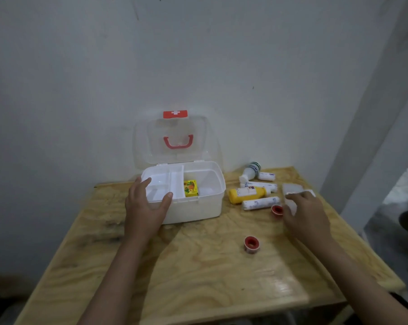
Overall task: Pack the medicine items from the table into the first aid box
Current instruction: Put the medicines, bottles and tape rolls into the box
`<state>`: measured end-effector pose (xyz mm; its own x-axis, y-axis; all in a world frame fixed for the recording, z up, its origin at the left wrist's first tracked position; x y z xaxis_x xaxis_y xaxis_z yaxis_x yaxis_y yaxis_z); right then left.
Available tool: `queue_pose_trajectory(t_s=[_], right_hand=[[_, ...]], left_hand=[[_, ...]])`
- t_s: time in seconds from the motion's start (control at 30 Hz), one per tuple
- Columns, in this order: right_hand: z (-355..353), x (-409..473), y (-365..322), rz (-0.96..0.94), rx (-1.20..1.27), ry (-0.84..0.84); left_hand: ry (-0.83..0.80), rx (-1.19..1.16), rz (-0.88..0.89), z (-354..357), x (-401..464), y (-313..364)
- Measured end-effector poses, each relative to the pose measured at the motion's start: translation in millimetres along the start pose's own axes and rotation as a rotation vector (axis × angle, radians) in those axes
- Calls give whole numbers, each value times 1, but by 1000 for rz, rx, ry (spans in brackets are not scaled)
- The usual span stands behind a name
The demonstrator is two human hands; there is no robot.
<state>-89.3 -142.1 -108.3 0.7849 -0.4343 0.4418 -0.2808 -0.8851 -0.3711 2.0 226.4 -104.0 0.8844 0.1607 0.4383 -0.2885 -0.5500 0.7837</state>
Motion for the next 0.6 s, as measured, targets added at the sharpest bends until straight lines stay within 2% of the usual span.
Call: queue_pose_trajectory(t_s=[0.1, 0.2, 0.37, 0.6], right_hand=[[6, -11, 14, 50, -217, -34], [10, -22, 22, 98, -267, -64], [3, -38, 37, 176, -209, -13], [-1, -48, 38, 187, -56, 57]], left_hand=[[6, -2, -6, 3, 1, -2], [11, -18, -2, 6, -2, 0], [-15, -10, 2, 15, -9, 3], [-3, -8, 6, 11, -6, 3]])
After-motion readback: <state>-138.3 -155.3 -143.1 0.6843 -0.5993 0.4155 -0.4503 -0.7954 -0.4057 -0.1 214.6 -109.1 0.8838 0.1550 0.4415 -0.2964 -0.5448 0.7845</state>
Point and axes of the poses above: each hand's wrist, its own x-axis towards the middle knuckle, its own z-axis out of the palm, y = z × x, the point moved 5 cm from there along x, towards the middle knuckle, and after that the axes turned 5 degrees about -x, right-handed, at the moved point
